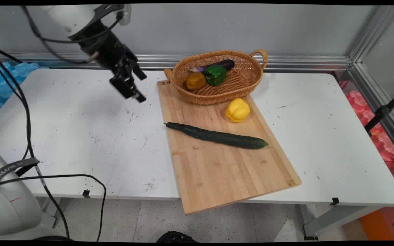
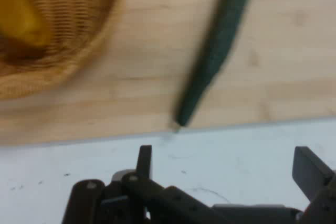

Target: Pick up the potato from the vegetable basket

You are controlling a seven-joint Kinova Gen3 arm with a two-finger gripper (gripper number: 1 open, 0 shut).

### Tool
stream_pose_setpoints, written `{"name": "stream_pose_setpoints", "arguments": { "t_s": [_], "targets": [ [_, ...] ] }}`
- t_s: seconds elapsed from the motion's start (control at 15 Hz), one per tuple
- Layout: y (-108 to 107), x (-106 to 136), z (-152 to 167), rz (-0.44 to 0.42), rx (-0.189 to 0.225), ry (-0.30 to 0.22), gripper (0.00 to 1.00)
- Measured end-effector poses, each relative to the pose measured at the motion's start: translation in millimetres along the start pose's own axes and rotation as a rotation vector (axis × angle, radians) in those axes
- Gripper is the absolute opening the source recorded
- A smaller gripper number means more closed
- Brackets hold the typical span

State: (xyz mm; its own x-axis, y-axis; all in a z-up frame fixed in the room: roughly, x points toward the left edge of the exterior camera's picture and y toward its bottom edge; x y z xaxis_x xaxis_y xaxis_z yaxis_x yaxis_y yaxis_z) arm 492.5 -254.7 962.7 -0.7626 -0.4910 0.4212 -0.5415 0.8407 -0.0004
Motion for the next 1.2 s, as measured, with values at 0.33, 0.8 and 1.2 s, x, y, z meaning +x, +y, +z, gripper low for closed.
{"name": "stream_pose_setpoints", "arguments": {
  "t_s": [0.33,0.8,1.2],
  "targets": [
    [-37,20,16,-0.215,0.114,0.037,1.00],
    [-82,54,54,-0.423,0.220,0.077,1.00],
    [-108,78,92,-0.492,0.260,0.073,1.00]
  ]
}}
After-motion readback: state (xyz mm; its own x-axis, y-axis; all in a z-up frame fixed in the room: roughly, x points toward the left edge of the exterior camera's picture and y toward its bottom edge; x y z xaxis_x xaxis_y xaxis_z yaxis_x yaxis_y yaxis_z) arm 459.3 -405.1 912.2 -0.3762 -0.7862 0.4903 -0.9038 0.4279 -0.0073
